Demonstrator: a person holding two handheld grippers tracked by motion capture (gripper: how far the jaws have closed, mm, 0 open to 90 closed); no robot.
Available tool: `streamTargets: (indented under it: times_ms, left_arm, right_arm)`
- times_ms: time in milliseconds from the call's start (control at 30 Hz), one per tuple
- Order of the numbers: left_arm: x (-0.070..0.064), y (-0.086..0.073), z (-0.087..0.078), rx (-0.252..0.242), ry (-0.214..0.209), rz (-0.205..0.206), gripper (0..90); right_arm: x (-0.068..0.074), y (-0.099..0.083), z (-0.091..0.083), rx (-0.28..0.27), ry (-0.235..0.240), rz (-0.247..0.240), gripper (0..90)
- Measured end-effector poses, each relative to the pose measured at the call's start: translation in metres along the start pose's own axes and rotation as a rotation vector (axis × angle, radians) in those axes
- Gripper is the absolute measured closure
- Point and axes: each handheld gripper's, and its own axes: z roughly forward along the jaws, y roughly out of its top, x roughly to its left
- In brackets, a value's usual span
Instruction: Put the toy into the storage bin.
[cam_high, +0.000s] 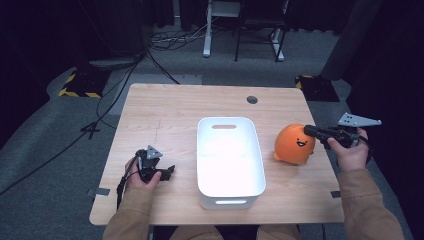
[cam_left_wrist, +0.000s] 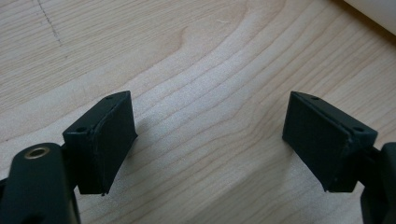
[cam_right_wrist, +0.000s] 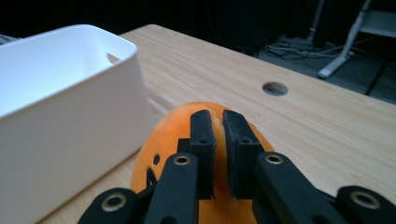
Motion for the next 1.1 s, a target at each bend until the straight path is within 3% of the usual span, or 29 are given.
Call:
streamTargets:
  times_ms: [500, 1100]
  left_arm:
    - [0.000, 0.000, 0.000, 0.000, 0.000, 0.000, 17.6]
    - [0.000, 0.000, 0.000, 0.000, 0.000, 0.000, 17.6]
  right_arm:
    - [0.035, 0.043, -0.016, -0.042, 0.064, -0.115, 83.5]
    - [0.072, 0.079, -0.037, -0.064, 0.082, -0.174, 83.6]
